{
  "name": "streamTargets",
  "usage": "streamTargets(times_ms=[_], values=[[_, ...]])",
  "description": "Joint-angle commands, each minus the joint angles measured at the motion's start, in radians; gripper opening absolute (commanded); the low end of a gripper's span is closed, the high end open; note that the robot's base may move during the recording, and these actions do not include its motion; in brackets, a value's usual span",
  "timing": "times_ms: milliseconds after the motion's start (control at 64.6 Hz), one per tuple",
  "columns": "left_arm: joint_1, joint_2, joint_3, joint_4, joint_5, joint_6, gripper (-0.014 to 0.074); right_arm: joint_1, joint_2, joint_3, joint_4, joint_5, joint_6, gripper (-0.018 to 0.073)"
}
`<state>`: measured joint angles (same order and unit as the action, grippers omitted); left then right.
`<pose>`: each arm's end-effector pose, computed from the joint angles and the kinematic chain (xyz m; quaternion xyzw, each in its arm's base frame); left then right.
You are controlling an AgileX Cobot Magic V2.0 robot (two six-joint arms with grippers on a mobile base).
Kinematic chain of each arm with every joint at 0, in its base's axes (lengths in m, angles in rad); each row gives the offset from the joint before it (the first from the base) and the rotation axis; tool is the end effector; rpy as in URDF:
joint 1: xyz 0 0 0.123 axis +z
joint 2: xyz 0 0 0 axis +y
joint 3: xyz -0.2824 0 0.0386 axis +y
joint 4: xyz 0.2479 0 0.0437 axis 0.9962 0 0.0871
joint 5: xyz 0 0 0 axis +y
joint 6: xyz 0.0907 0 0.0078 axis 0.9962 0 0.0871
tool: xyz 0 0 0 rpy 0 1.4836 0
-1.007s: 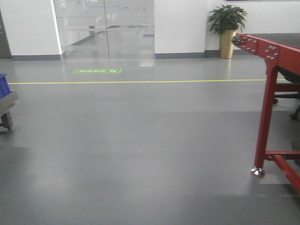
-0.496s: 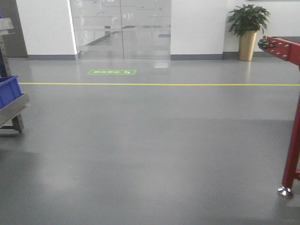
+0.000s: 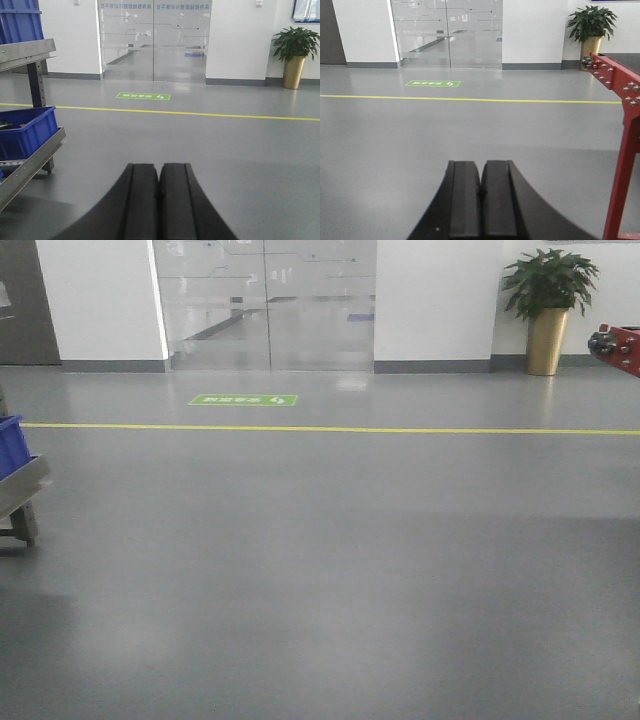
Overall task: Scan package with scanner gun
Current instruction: 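Drive the base forward across the floor toward the red-framed table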
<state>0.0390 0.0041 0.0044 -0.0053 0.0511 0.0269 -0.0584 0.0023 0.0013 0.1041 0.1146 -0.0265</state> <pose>0.0570 0.0022 0.2067 -0.0060 0.6973 0.0216 0.7165 0.0567 -0.0022 0.2022 0.0444 0.7164 0.0107 0.6962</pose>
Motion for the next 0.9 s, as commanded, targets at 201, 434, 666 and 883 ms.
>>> streamTargets(times_ms=[201, 434, 666, 883], values=[[-0.011, -0.004, -0.004, -0.004, -0.016, -0.004, -0.0111, 0.000, -0.002, -0.001, -0.008, -0.018, 0.000, -0.0151], [-0.015, -0.004, -0.004, -0.004, -0.016, -0.004, -0.0111, 0.000, -0.002, -0.001, -0.008, -0.018, 0.000, -0.0151], [-0.009, -0.004, -0.004, -0.004, -0.016, -0.004, -0.0111, 0.000, -0.002, -0.001, -0.008, -0.018, 0.000, -0.0151], [-0.011, -0.004, -0.004, -0.004, -0.016, -0.004, -0.0111, 0.000, -0.002, -0.001, -0.008, -0.018, 0.000, -0.0151]])
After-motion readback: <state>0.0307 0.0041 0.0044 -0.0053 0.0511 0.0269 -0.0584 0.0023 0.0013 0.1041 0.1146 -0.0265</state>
